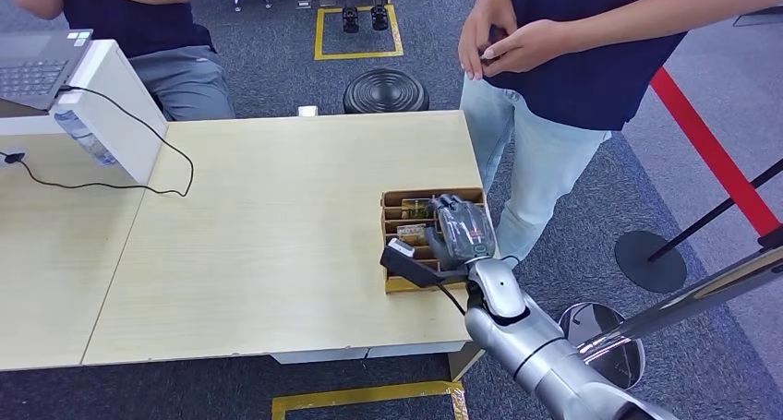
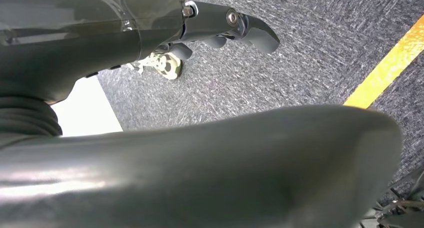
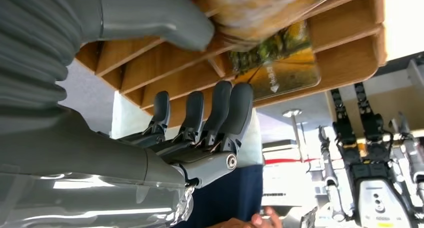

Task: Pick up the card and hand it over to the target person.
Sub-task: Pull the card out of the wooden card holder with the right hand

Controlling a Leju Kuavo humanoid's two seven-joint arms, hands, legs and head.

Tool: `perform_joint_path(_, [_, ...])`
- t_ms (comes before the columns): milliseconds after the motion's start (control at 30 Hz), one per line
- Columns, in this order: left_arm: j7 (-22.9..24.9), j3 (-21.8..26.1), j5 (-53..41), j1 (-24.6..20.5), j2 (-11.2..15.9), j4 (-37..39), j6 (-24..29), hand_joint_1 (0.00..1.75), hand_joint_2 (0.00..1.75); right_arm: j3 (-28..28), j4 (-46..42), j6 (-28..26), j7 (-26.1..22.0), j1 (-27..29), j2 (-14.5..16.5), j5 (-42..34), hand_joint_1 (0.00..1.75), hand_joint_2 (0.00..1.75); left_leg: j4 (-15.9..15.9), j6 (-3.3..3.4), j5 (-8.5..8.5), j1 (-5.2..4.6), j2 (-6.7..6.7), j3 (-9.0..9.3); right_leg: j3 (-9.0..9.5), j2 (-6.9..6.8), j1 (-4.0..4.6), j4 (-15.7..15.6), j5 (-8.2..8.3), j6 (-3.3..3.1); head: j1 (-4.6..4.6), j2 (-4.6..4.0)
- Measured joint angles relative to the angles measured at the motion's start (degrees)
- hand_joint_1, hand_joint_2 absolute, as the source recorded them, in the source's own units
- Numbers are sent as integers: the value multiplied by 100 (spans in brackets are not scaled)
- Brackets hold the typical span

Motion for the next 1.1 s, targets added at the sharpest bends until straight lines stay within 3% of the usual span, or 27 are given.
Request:
perform_joint_path(333, [-19, 62, 34, 38, 1, 7, -3, 0, 0, 10, -606, 172, 58, 55, -116, -39, 129, 175, 4, -3, -2, 0, -3, -5, -4, -2, -2, 6, -3, 5, 0, 0])
perform_joint_path(500, [-29, 76, 37, 39, -9, 6, 5, 0, 0, 43, -706, 197, 75, 102, -119, -26, 128, 175, 10, -6, -3, 1, -8, -11, -9, -5, -2, 11, -6, 10, 0, 0])
perform_joint_path(967, [-25, 90, 26, 27, -13, 6, 17, 0, 0, 108, -707, 248, 78, 134, -80, -6, 103, 175, 8, -5, -3, 1, -6, -8, -7, -3, -1, 9, -5, 8, 0, 0])
perform_joint_path(1100, [-19, 87, 19, 25, -14, 6, 12, 0, 0, 160, -584, 280, 67, 141, -40, 11, 73, 175, 14, -9, -4, 1, -13, -16, -12, -9, -2, 15, -9, 15, 0, 0])
